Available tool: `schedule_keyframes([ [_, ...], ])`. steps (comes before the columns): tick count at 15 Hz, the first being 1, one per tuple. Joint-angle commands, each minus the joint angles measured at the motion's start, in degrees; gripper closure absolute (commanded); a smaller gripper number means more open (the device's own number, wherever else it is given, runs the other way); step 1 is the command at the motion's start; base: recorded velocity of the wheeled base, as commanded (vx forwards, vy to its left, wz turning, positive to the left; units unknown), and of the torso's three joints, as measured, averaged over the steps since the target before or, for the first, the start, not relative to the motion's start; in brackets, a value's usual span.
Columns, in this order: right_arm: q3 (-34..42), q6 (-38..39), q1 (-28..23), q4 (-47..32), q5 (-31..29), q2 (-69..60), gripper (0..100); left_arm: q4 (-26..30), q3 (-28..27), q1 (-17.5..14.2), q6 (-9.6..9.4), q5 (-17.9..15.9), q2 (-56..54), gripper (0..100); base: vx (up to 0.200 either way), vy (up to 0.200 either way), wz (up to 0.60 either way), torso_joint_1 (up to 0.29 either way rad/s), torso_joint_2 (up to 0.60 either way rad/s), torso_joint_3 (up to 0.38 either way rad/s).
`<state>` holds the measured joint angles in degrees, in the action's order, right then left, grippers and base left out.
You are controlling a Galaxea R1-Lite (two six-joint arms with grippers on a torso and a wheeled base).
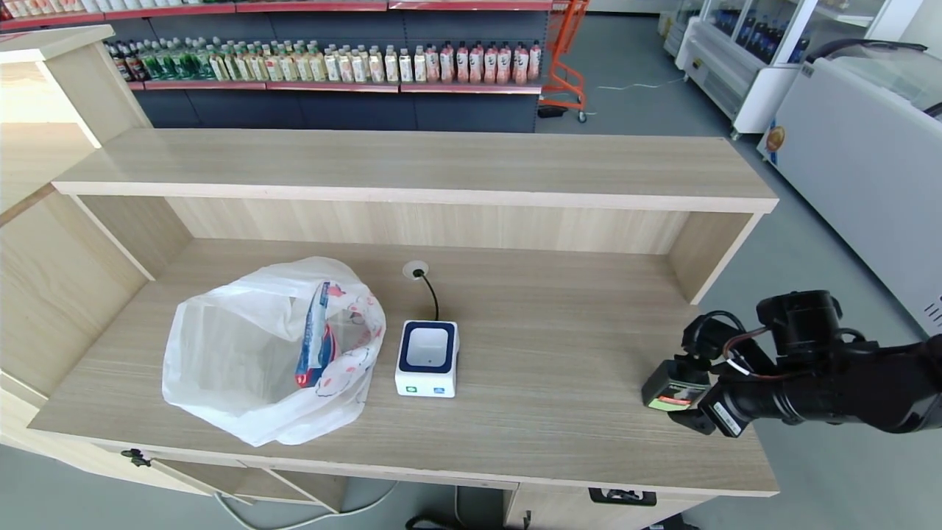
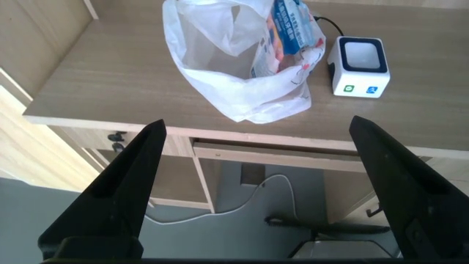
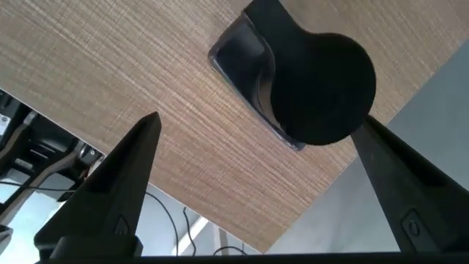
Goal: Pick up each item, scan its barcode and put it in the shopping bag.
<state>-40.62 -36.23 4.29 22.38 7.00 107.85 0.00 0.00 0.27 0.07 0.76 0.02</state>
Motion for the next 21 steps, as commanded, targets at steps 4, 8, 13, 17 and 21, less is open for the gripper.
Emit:
schedule_keyframes([
  [4, -5.6, -1.5, 1.9, 0.1, 0.2, 6.1, 0, 0.0, 0.0, 0.0, 0.01, 0.0, 0.0, 0, 0.000, 0.000, 0.00, 0.000, 0.00, 0.000],
  [8, -7.7, -1.4, 3.7, 0.4, 0.2, 7.9, 100, 0.0, 0.0, 0.0, 0.01, 0.0, 0.0, 0, 0.000, 0.000, 0.00, 0.000, 0.00, 0.000],
  [13, -6.8, 1.5, 3.8, 0.4, 2.9, 5.7, 100, 0.0, 0.0, 0.0, 0.01, 0.0, 0.0, 0, 0.000, 0.000, 0.00, 0.000, 0.00, 0.000],
  [17, -1.9, 11.2, 3.4, 0.3, 5.7, -7.0, 100, 0.0, 0.0, 0.0, 0.01, 0.0, 0.0, 0, 0.000, 0.000, 0.00, 0.000, 0.00, 0.000],
  [21, 8.7, 4.8, -4.2, 0.4, 5.1, -28.4, 100, 0.0, 0.0, 0.0, 0.01, 0.0, 0.0, 0, 0.000, 0.000, 0.00, 0.000, 0.00, 0.000],
])
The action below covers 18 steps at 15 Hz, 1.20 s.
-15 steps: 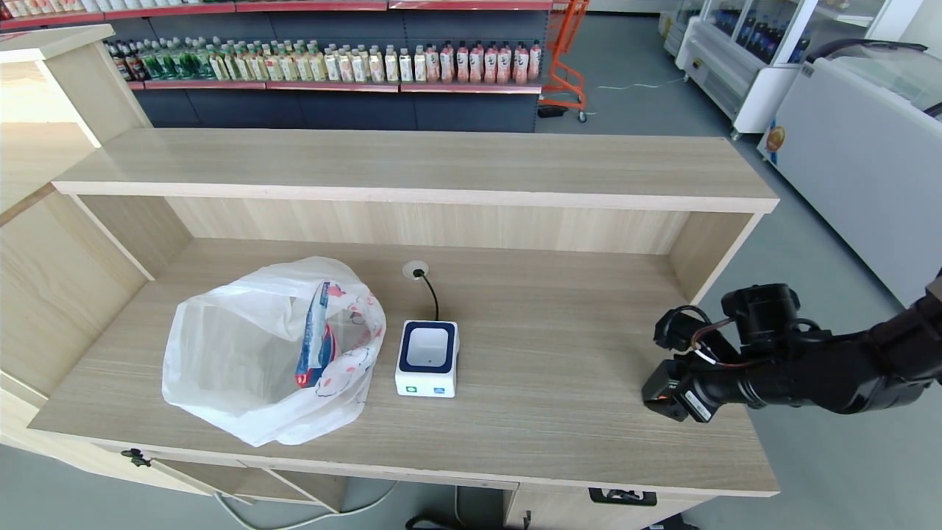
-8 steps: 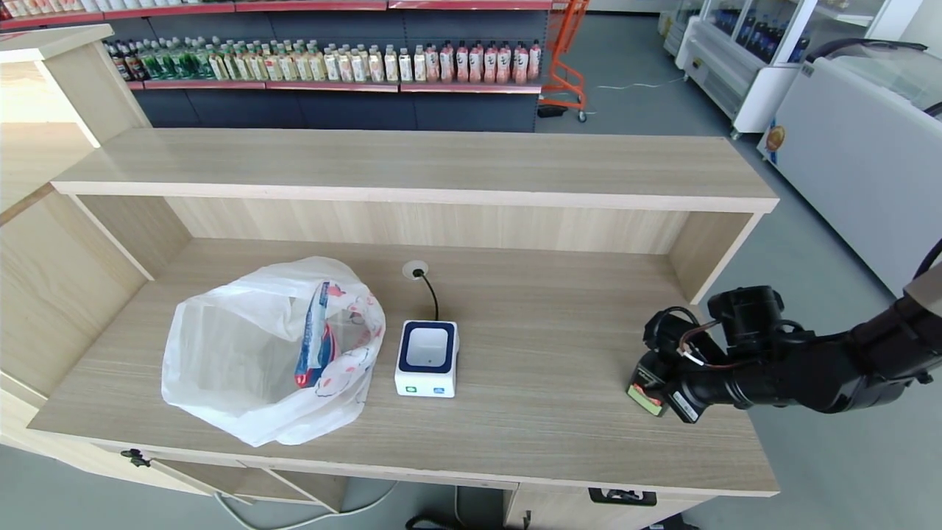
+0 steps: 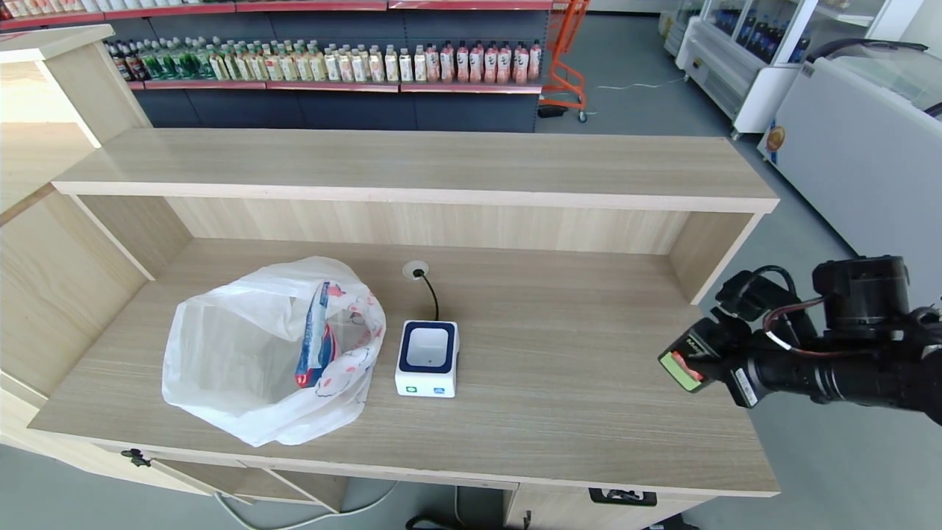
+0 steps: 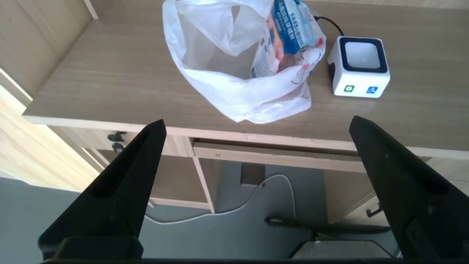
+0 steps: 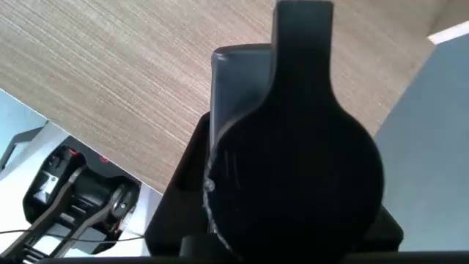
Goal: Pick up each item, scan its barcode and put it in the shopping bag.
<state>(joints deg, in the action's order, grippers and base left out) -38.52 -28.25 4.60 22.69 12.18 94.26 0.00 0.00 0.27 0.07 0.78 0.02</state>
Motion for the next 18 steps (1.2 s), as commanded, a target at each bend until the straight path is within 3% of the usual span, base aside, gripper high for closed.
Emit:
schedule_keyframes([
  [1, 9.7, -13.4, -6.2, 0.1, 0.5, -20.3, 100, 0.0, 0.0, 0.1, 0.01, 0.0, 0.0, 0, 0.000, 0.000, 0.00, 0.000, 0.00, 0.000],
  [2, 13.6, -27.6, -6.0, 1.0, 2.9, -25.8, 100, 0.0, 0.0, 0.0, 0.01, 0.0, 0.0, 0, 0.000, 0.000, 0.00, 0.000, 0.00, 0.000],
  [3, 14.9, -38.9, -4.5, 1.1, 9.1, -27.1, 100, 0.0, 0.0, 0.0, 0.01, 0.0, 0.0, 0, 0.000, 0.000, 0.00, 0.000, 0.00, 0.000],
  [4, 14.9, -38.9, -4.5, 1.1, 9.1, -27.1, 100, 0.0, 0.0, 0.0, 0.01, 0.0, 0.0, 0, 0.000, 0.000, 0.00, 0.000, 0.00, 0.000],
  [5, 15.1, -67.4, -0.6, 0.1, 20.5, -24.1, 100, 0.0, 0.0, 0.0, 0.01, 0.0, 0.0, 0, 0.000, 0.000, 0.00, 0.000, 0.00, 0.000],
  [6, 15.1, -80.3, 4.5, -1.9, 23.0, -22.2, 100, 0.0, 0.0, 0.0, 0.01, 0.0, 0.0, 0, 0.000, 0.000, 0.00, 0.000, 0.00, 0.000],
  [8, 14.7, -97.3, 15.1, -5.5, 22.9, -18.3, 100, 0.0, 0.0, 0.0, 0.01, 0.0, 0.0, 0, 0.000, 0.000, 0.00, 0.000, 0.00, 0.000],
  [11, 14.4, -106.4, 20.3, -5.4, 23.2, -16.1, 100, 0.0, 0.0, 0.0, 0.01, 0.0, 0.0, 0, 0.000, 0.000, 0.00, 0.000, 0.00, 0.000],
  [14, 13.0, -118.7, 22.3, -4.1, 31.2, -10.5, 100, 0.0, 0.0, 0.0, 0.01, 0.0, 0.0, 0, 0.000, 0.000, 0.00, 0.000, 0.00, 0.000],
  [18, 12.4, -124.1, 24.4, -2.9, 32.0, -9.4, 100, 0.0, 0.0, 0.0, 0.01, 0.0, 0.0, 0, 0.000, 0.000, 0.00, 0.000, 0.00, 0.000],
])
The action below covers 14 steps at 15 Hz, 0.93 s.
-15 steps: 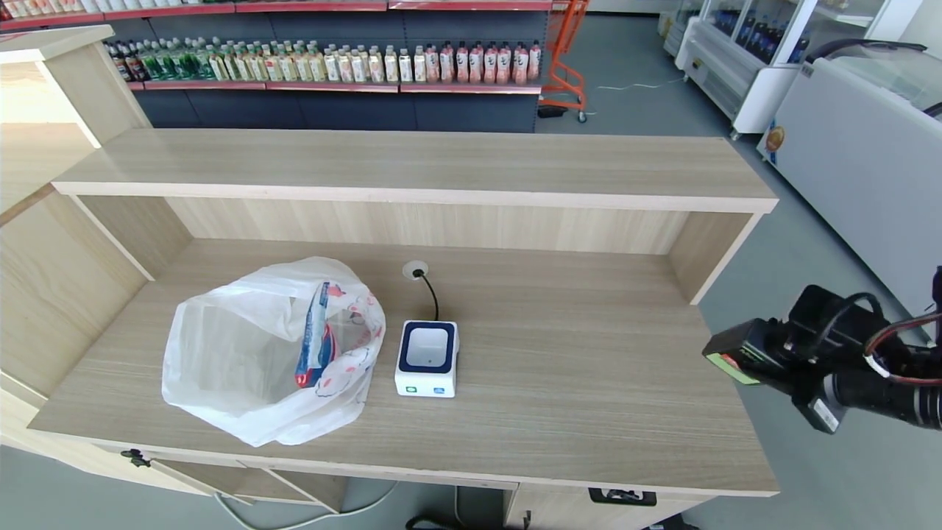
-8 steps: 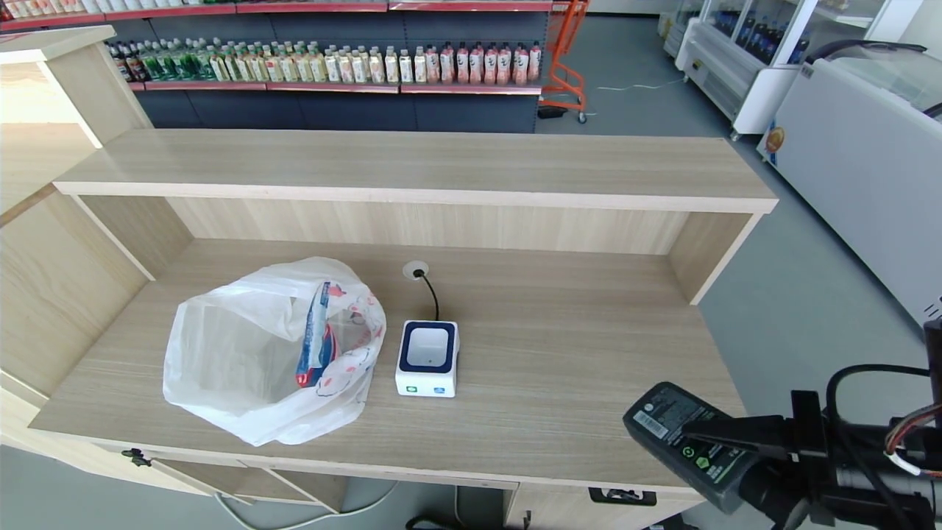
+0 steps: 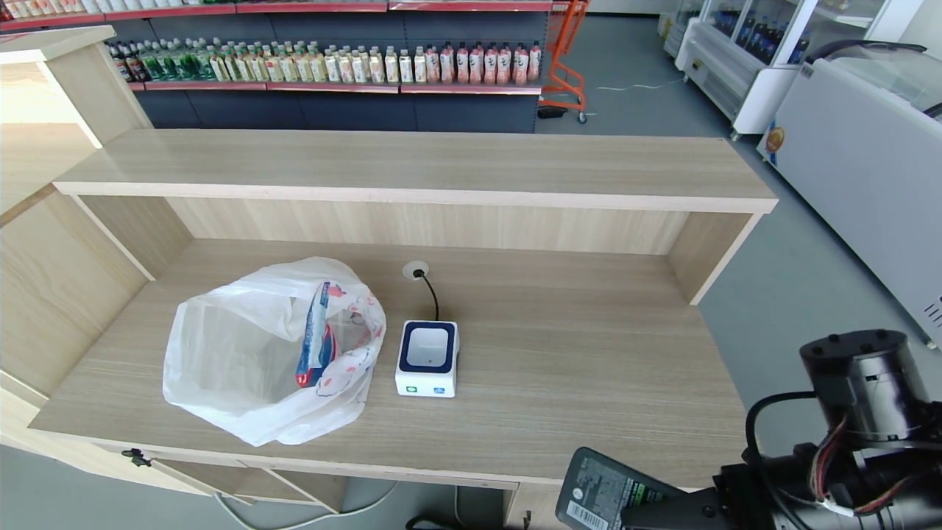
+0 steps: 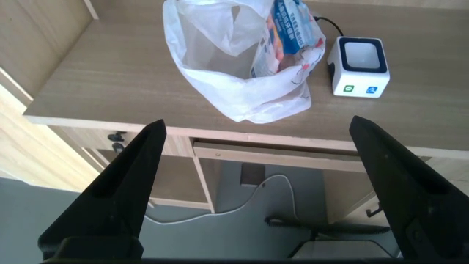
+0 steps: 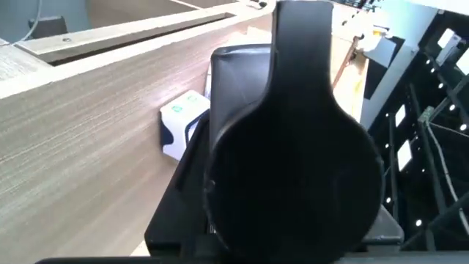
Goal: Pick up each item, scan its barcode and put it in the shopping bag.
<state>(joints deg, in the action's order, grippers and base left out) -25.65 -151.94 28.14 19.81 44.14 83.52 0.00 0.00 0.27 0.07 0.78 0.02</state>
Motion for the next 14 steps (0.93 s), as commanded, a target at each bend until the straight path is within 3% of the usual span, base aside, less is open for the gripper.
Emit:
schedule_keyframes([
  [1, -0.5, -0.5, 1.7, 2.1, 0.3, 1.6, 100, 0.0, 0.0, 0.1, 0.01, 0.0, 0.0, 0, 0.000, 0.000, 0.00, 0.000, 0.00, 0.000],
  [6, -0.9, -0.8, 3.9, 14.2, 6.3, 3.4, 100, 0.0, 0.0, 0.0, 0.01, 0.0, 0.0, 0, 0.000, 0.000, 0.00, 0.000, 0.00, 0.000],
  [14, -2.0, -1.0, 3.9, 22.4, 6.7, 8.0, 100, 0.0, 0.0, 0.0, 0.01, 0.0, 0.0, 0, 0.000, 0.000, 0.00, 0.000, 0.00, 0.000],
])
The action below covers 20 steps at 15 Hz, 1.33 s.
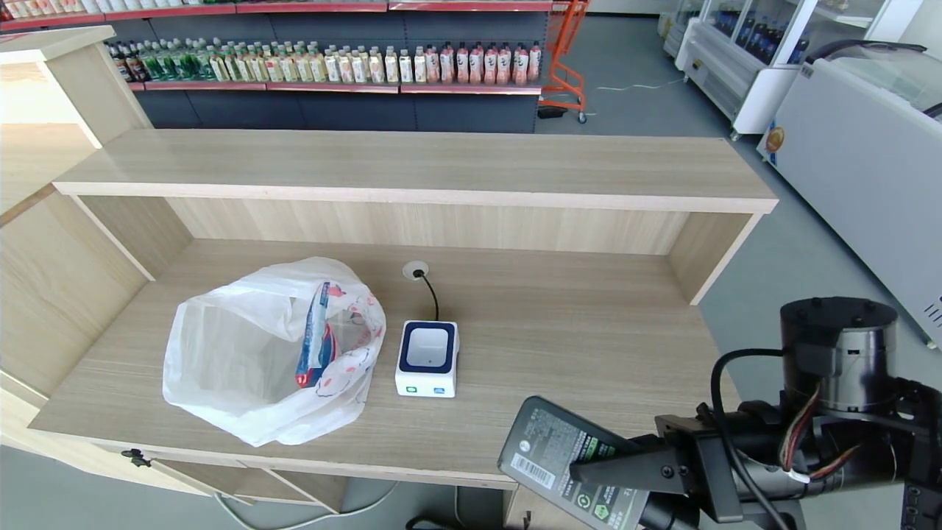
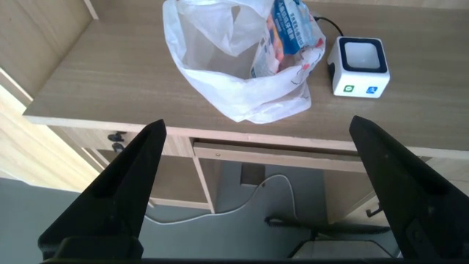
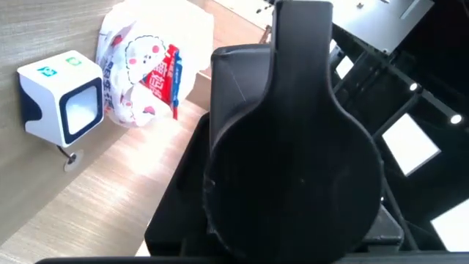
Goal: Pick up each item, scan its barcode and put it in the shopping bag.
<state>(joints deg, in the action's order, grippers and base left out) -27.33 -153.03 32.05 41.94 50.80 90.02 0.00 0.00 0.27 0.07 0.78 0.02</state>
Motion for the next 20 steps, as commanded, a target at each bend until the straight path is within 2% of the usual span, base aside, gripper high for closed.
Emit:
schedule_keyframes([
  [1, -0.4, 0.0, 0.0, 0.6, 0.0, 1.8, 100, 0.0, 0.0, 0.0, 0.01, 0.0, 0.0, 0, 0.000, 0.000, 0.00, 0.000, 0.00, 0.000],
  [12, -0.4, 0.6, 0.0, 0.7, 0.0, 2.4, 100, 0.0, 0.0, 0.0, 0.01, 0.0, 0.0, 0, 0.000, 0.000, 0.00, 0.000, 0.00, 0.000],
  [13, -0.7, 2.6, 0.0, 0.8, 0.0, 2.2, 100, 0.0, 0.0, 0.0, 0.01, 0.0, 0.0, 0, 0.000, 0.000, 0.00, 0.000, 0.00, 0.000],
  [14, -2.6, 8.2, 0.0, 0.9, 0.0, 1.1, 100, 0.0, 0.0, 0.0, 0.01, 0.0, 0.0, 0, 0.000, 0.000, 0.00, 0.000, 0.00, 0.000],
  [15, -6.5, 17.9, -0.1, 2.1, -1.1, -2.5, 100, 0.0, 0.0, 0.1, 0.01, 0.0, 0.0, 0, 0.000, 0.000, 0.00, 0.000, 0.00, 0.000],
  [16, -8.2, 23.0, -0.8, 2.8, -2.2, -4.0, 100, 0.0, 0.0, 0.0, 0.01, 0.0, 0.0, 0, 0.000, 0.000, 0.00, 0.000, 0.00, 0.000],
  [17, -9.7, 35.7, -5.1, 3.6, -9.1, -7.2, 100, 0.0, 0.0, 0.0, 0.01, 0.0, 0.0, 0, 0.000, 0.000, 0.00, 0.000, 0.00, 0.000],
  [18, -6.4, 53.7, -10.9, 3.4, -21.2, -13.3, 100, 0.0, 0.0, 0.0, 0.01, 0.0, 0.0, 0, 0.000, 0.000, 0.00, 0.000, 0.00, 0.000],
  [19, -3.6, 64.2, -11.8, 3.5, -27.9, -16.2, 100, 0.0, 0.0, 0.0, 0.01, 0.0, 0.0, 0, 0.000, 0.000, 0.00, 0.000, 0.00, 0.000],
  [20, -1.8, 72.6, -14.1, 3.5, -28.4, -16.9, 100, 0.0, 0.0, 0.1, 0.01, 0.0, 0.0, 0, 0.000, 0.000, 0.00, 0.000, 0.00, 0.000],
])
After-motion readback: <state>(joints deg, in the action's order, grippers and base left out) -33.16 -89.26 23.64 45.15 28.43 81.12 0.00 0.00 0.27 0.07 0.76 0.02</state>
